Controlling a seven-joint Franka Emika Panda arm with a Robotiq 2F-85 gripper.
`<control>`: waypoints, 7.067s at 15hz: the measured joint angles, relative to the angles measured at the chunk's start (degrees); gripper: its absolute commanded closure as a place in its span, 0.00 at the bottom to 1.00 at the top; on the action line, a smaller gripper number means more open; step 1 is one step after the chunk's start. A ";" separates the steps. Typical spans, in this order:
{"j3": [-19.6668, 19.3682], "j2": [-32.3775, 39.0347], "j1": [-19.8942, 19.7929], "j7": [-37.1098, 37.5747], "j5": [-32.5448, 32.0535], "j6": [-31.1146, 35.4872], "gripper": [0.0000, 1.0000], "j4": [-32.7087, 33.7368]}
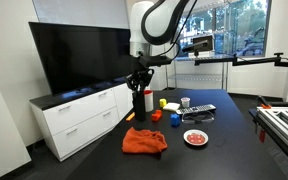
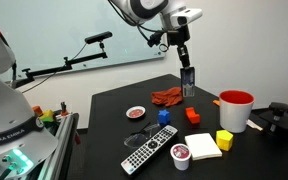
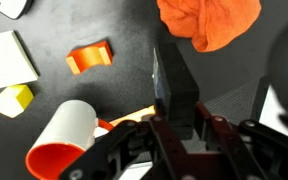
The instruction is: Take the black box out of the cup and put the black strap into the cup
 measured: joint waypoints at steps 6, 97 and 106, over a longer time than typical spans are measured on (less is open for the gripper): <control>-0.59 1.37 0.02 -0.32 -0.19 4.35 0.92 -2.96; 4.00 11.56 -5.67 -47.80 5.59 -30.04 0.00 21.09; 4.12 9.66 -6.02 -55.94 2.21 -18.51 0.00 14.06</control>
